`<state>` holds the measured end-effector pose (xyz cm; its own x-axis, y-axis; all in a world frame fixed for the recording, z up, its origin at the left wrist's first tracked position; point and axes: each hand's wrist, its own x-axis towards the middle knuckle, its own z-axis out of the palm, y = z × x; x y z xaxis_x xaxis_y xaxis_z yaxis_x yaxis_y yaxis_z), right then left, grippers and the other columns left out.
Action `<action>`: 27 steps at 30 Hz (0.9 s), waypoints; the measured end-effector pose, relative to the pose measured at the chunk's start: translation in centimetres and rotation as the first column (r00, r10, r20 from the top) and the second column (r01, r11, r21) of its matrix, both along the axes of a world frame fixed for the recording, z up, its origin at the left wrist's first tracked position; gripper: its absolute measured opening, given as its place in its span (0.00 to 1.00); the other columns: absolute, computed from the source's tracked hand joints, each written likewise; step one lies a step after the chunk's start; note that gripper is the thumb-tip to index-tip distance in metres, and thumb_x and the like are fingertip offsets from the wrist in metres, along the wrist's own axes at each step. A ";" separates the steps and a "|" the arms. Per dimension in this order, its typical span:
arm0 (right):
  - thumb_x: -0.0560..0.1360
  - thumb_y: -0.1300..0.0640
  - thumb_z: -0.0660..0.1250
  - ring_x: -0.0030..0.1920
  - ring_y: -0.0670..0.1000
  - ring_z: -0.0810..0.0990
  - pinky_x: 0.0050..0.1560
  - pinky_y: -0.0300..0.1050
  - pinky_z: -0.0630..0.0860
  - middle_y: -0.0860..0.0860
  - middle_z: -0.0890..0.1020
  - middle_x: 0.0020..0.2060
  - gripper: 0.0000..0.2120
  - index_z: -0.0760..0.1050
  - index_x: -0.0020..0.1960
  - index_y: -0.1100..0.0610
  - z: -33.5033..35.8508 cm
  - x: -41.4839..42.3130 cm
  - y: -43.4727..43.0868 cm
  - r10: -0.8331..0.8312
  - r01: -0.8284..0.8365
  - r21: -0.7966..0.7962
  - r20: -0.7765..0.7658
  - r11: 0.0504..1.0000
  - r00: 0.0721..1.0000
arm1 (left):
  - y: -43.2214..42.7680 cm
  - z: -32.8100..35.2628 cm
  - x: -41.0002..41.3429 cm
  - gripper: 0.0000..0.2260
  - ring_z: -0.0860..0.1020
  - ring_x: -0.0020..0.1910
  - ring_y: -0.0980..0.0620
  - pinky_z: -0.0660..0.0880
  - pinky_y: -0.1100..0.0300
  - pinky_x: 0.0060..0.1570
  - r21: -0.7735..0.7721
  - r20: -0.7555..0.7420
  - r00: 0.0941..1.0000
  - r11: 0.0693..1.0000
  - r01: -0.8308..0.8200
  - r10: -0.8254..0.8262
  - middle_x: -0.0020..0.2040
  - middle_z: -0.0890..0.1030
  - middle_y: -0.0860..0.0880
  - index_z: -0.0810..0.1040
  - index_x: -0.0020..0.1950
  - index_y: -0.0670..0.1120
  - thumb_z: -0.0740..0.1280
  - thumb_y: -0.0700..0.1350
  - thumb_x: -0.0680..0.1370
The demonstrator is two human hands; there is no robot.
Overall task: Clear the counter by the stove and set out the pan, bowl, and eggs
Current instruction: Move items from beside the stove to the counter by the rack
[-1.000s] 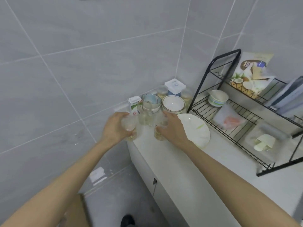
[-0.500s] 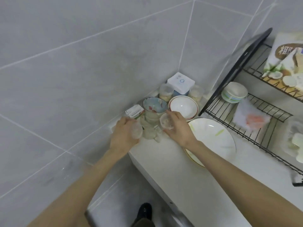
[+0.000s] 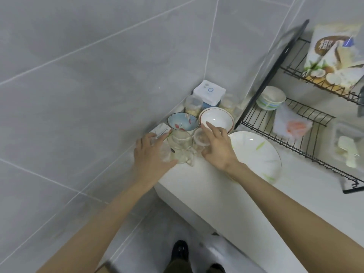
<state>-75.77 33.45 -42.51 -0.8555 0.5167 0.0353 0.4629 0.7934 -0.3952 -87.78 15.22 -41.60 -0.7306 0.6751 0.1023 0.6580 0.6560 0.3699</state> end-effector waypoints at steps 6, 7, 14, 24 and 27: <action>0.73 0.62 0.65 0.69 0.57 0.65 0.70 0.49 0.62 0.53 0.69 0.70 0.27 0.67 0.72 0.56 2.7 5.0 -0.3 -0.185 0.181 -0.039 -0.213 0.983 0.959 | 2.6 3.3 2.6 0.21 0.72 0.59 0.45 0.70 0.52 0.58 0.257 -0.003 0.988 0.955 0.151 -0.156 0.60 0.75 0.49 0.73 0.66 0.52 0.67 0.50 0.73; 0.73 0.62 0.65 0.69 0.56 0.66 0.70 0.48 0.61 0.53 0.69 0.70 0.27 0.68 0.71 0.56 3.2 6.2 -0.2 -0.211 0.208 -0.038 -0.225 0.977 0.951 | 3.2 3.7 3.2 0.20 0.73 0.59 0.45 0.70 0.51 0.58 0.300 0.001 0.982 0.937 0.181 -0.190 0.59 0.76 0.49 0.74 0.65 0.50 0.67 0.48 0.73; 0.74 0.64 0.63 0.68 0.54 0.67 0.68 0.41 0.60 0.53 0.72 0.67 0.23 0.70 0.69 0.57 6.2 18.6 0.3 -0.452 0.449 -0.074 -0.253 0.891 0.855 | 9.5 7.2 11.7 0.20 0.73 0.61 0.44 0.71 0.50 0.60 0.365 0.026 0.890 0.833 0.415 -0.455 0.61 0.76 0.48 0.74 0.66 0.48 0.63 0.46 0.74; 0.74 0.63 0.62 0.66 0.54 0.70 0.67 0.44 0.64 0.52 0.74 0.65 0.22 0.71 0.68 0.56 8.3 43.4 -4.3 -0.754 0.763 -0.111 -0.295 0.637 0.587 | 14.2 10.1 35.0 0.21 0.71 0.65 0.48 0.70 0.53 0.62 0.295 0.039 0.591 0.574 0.764 -0.806 0.65 0.73 0.48 0.72 0.69 0.50 0.65 0.44 0.76; 0.74 0.63 0.63 0.66 0.54 0.71 0.65 0.43 0.64 0.53 0.75 0.64 0.22 0.72 0.67 0.57 8.9 50.7 -7.0 -0.813 0.821 -0.130 -0.293 0.555 0.503 | 14.0 10.9 42.9 0.21 0.72 0.64 0.49 0.70 0.54 0.61 0.278 0.045 0.488 0.480 0.832 -0.872 0.66 0.73 0.48 0.70 0.70 0.51 0.64 0.45 0.76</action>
<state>-25.02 26.42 -33.65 0.0032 0.9762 0.2169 0.7786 0.1337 -0.6131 -44.92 29.24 -30.72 0.1781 0.9510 0.2525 0.7691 -0.2947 0.5671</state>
